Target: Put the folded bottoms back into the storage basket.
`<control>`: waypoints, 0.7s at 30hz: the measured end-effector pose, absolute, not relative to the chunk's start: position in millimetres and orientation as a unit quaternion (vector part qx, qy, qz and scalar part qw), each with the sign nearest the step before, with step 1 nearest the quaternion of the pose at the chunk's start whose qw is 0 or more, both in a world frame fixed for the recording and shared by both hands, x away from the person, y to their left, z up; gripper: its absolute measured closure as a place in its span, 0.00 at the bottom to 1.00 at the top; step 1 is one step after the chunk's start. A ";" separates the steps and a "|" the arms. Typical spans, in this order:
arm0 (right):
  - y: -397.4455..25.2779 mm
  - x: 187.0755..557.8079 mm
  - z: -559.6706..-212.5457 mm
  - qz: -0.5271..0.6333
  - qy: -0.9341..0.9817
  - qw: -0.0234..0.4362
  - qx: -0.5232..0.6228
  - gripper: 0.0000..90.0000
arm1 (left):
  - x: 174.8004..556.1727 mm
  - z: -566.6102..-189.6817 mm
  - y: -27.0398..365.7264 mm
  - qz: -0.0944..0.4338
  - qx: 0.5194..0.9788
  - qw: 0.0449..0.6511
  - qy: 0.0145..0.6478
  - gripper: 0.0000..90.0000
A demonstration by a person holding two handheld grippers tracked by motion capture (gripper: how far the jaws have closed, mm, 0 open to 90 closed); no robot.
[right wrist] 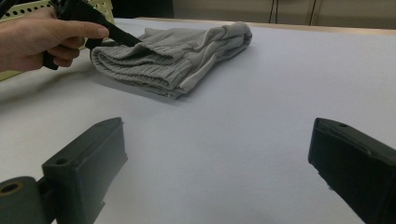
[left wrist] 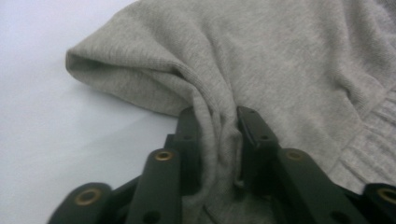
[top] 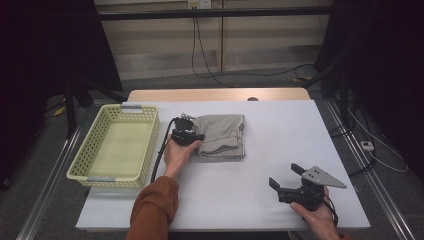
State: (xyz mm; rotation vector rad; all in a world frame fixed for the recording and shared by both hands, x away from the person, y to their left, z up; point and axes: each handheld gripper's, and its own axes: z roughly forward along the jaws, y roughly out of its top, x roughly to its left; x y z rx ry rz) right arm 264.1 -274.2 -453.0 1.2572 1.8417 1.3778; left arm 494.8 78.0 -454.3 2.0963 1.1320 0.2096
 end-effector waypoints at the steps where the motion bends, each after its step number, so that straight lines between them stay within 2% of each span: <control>1: -274.3 263.9 -452.8 0.509 0.678 0.258 0.463 0.04 | 494.7 -454.1 77.4 0.083 0.815 0.366 0.442 0.83; 12: -275.2 263.9 -452.7 0.510 0.676 0.256 0.466 0.04 | 494.6 -448.1 83.6 0.072 0.804 0.385 0.448 0.84; 15: -275.6 263.9 -452.6 0.511 0.674 0.257 0.467 0.04 | 495.5 -444.5 87.5 0.050 0.793 0.405 0.453 0.83; 21: -276.0 264.0 -452.5 0.511 0.674 0.257 0.468 0.04 | 493.0 -437.9 89.3 0.057 0.785 0.423 0.450 0.84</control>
